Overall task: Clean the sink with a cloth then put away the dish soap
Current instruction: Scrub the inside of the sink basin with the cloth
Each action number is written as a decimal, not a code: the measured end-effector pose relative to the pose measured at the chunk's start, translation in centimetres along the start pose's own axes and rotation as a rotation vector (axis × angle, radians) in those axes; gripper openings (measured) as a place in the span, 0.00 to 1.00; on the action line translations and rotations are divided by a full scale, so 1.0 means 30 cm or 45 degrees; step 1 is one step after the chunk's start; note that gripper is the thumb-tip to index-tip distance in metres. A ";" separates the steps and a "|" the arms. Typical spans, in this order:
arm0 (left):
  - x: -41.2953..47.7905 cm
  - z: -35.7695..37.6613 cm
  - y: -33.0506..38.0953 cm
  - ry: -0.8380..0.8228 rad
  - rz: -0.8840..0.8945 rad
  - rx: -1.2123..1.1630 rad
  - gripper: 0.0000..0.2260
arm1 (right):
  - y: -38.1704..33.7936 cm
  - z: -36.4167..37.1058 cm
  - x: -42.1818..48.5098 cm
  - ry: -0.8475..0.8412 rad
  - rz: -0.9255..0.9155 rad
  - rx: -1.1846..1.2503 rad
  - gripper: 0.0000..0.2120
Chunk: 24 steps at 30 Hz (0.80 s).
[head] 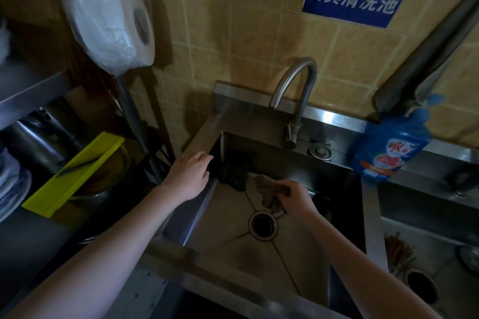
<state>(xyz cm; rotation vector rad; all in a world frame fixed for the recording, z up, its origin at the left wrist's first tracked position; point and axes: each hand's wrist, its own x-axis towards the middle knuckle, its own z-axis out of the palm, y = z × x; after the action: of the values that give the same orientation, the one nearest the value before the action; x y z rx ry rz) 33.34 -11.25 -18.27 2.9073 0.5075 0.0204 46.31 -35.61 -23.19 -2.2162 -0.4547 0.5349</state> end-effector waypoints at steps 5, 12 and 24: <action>0.003 0.011 -0.008 0.019 -0.010 0.006 0.20 | -0.004 -0.026 0.015 -0.031 -0.031 -0.042 0.14; -0.021 0.027 0.002 0.026 -0.069 0.008 0.20 | -0.016 -0.049 0.037 -0.076 -0.094 -0.062 0.15; -0.188 0.014 -0.047 0.080 -0.285 0.030 0.20 | -0.075 0.012 0.065 -0.198 -0.215 -0.028 0.15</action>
<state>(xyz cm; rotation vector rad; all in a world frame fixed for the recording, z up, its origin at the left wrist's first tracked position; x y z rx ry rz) 27.58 -11.92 -18.85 2.8615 0.8461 0.0748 47.45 -33.05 -22.11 -2.1415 -0.7249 0.6159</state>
